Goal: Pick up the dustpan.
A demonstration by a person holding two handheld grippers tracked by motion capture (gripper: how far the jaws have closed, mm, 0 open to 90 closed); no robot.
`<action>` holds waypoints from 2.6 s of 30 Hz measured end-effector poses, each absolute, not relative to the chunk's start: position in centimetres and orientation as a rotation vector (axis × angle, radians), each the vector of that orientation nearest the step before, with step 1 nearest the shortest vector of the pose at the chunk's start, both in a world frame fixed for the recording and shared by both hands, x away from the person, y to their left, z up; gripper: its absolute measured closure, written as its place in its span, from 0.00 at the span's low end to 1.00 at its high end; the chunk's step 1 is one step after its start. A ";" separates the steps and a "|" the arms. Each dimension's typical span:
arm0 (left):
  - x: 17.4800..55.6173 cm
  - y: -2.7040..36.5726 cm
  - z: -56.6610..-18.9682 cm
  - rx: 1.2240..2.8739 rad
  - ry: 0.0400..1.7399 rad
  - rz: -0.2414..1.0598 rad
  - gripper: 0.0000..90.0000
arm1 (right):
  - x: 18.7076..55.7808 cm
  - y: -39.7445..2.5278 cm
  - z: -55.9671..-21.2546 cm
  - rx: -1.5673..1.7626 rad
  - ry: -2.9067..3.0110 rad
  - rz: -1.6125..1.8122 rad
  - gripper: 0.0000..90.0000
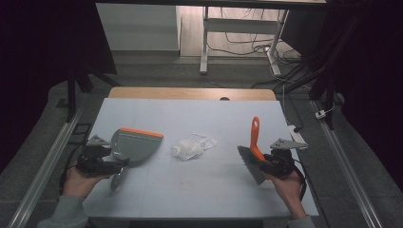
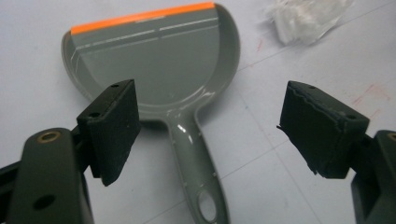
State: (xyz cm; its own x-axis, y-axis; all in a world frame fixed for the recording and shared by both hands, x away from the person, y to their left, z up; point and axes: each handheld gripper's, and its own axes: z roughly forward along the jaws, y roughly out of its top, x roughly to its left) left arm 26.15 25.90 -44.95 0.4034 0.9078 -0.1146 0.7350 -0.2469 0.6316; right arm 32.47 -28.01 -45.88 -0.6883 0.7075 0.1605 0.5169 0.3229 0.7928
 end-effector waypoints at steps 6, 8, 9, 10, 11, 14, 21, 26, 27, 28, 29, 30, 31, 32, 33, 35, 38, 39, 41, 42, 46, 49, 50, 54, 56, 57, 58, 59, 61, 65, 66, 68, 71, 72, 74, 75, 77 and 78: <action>26.6 26.5 -46.2 2.080 1.454 0.342 0.22 | 32.5 -28.0 -45.9 1.116 2.370 1.294 0.78; 26.8 26.5 -46.7 2.095 1.472 0.335 0.22 | 32.5 -28.0 -45.8 1.117 2.368 1.296 0.78; 26.9 26.5 -47.0 2.101 1.482 0.333 0.22 | 32.5 -28.1 -45.9 1.114 2.370 1.302 0.78; 27.0 26.5 -47.3 2.108 1.495 0.334 0.22 | 32.5 -28.1 -45.9 1.114 2.370 1.302 0.78; 27.1 26.5 -47.5 2.114 1.502 0.331 0.22 | 32.5 -28.0 -45.9 1.119 2.371 1.294 0.78; 27.4 26.2 -48.4 2.127 1.516 0.310 0.22 | 32.5 -28.0 -46.0 1.119 2.376 1.290 0.78; 27.9 25.5 -49.8 2.161 1.533 0.285 0.22 | 32.5 -27.9 -46.0 1.115 2.378 1.287 0.78; 28.1 25.5 -50.3 2.169 1.549 0.283 0.22 | 32.5 -27.9 -46.1 1.118 2.382 1.284 0.78; 28.2 25.4 -50.4 2.167 1.552 0.285 0.22 | 32.6 -27.8 -46.1 1.118 2.383 1.282 0.78; 28.2 25.4 -50.6 2.167 1.555 0.283 0.22 | 32.6 -27.8 -46.2 1.117 2.384 1.280 0.78; 28.3 25.4 -50.7 2.166 1.559 0.282 0.22 | 32.6 -27.8 -46.2 1.118 2.386 1.278 0.78; 28.3 25.4 -50.8 2.163 1.561 0.278 0.22 | 32.6 -27.8 -46.2 1.117 2.386 1.278 0.78; 28.4 25.4 -51.0 2.163 1.563 0.276 0.22 | 32.6 -27.8 -46.3 1.120 2.389 1.276 0.78; 28.4 25.5 -51.1 2.159 1.565 0.273 0.22 | 32.6 -27.7 -46.3 1.120 2.390 1.275 0.78; 28.5 25.5 -51.2 2.159 1.567 0.269 0.23 | 32.6 -27.7 -46.3 1.118 2.390 1.275 0.78; 28.6 25.5 -51.4 2.156 1.565 0.260 0.24 | 32.6 -27.7 -46.3 1.118 2.390 1.274 0.78; 28.7 25.5 -51.6 2.143 1.569 0.260 0.27 | 32.6 -27.7 -46.3 1.116 2.394 1.272 0.78; 28.8 25.5 -51.7 2.139 1.571 0.256 0.28 | 32.6 -27.6 -46.4 1.116 2.395 1.271 0.78; 28.9 25.6 -51.9 2.131 1.581 0.251 0.30 | 32.6 -27.6 -46.4 1.114 2.396 1.270 0.78; 29.0 25.6 -51.9 2.129 1.588 0.251 0.32 | 32.6 -27.6 -46.4 1.114 2.396 1.268 0.78; 29.2 25.9 -52.3 2.088 1.602 0.215 0.35 | 32.7 -27.6 -46.4 1.119 2.399 1.265 0.78; 29.3 26.0 -52.4 2.075 1.613 0.210 0.38 | 32.6 -27.5 -46.4 1.114 2.400 1.262 0.78; 29.4 26.0 -52.4 2.068 1.610 0.206 0.41 | 32.6 -27.5 -46.4 1.112 2.398 1.263 0.78; 29.5 26.0 -52.4 2.066 1.600 0.197 0.48 | 32.6 -27.5 -46.4 1.114 2.395 1.265 0.78; 29.5 26.0 -52.4 2.060 1.597 0.194 0.56 | 32.6 -27.5 -46.4 1.113 2.396 1.263 0.78; 29.5 26.0 -52.3 2.054 1.598 0.199 0.56 | 32.6 -27.5 -46.4 1.113 2.396 1.263 0.78; 29.5 26.1 -52.3 2.048 1.597 0.202 0.59 | 32.6 -27.5 -46.4 1.113 2.396 1.262 0.78; 29.5 26.1 -52.3 2.046 1.596 0.203 0.62 | 32.6 -27.5 -46.4 1.113 2.396 1.261 0.78; 29.5 26.3 -52.3 2.042 1.595 0.195 0.65 | 32.6 -27.5 -46.4 1.113 2.397 1.261 0.78; 29.5 26.4 -52.3 2.036 1.593 0.193 0.68 | 32.6 -27.5 -46.4 1.114 2.402 1.258 0.78; 29.5 26.5 -52.3 2.037 1.593 0.197 0.68 | 32.6 -27.5 -46.4 1.114 2.402 1.257 0.78; 29.5 26.5 -52.3 2.041 1.591 0.200 0.68 | 32.6 -27.5 -46.4 1.114 2.401 1.256 0.78; 29.4 26.5 -52.2 2.041 1.589 0.204 0.69 | 32.6 -27.5 -46.4 1.114 2.401 1.256 0.78; 29.4 26.5 -52.2 2.044 1.587 0.207 0.69 | 32.6 -27.5 -46.4 1.114 2.403 1.255 0.78; 29.4 26.6 -52.2 2.043 1.584 0.211 0.69 | 32.6 -27.5 -46.5 1.113 2.403 1.255 0.78; 29.4 26.7 -52.2 2.046 1.584 0.217 0.69 | 32.6 -27.5 -46.5 1.113 2.404 1.254 0.78; 29.3 26.7 -52.2 2.040 1.587 0.229 0.69 | 32.6 -27.5 -46.5 1.113 2.404 1.254 0.78; 29.3 26.8 -52.1 2.039 1.587 0.237 0.69 | 32.6 -27.5 -46.5 1.113 2.403 1.255 0.78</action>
State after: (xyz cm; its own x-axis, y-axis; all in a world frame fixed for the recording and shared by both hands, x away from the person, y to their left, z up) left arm 29.26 26.81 -52.14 0.2909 0.9387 -0.1850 0.8435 -0.1604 0.5126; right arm 32.63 -27.46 -46.48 -0.6925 0.7057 0.1499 0.5263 0.3521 0.7740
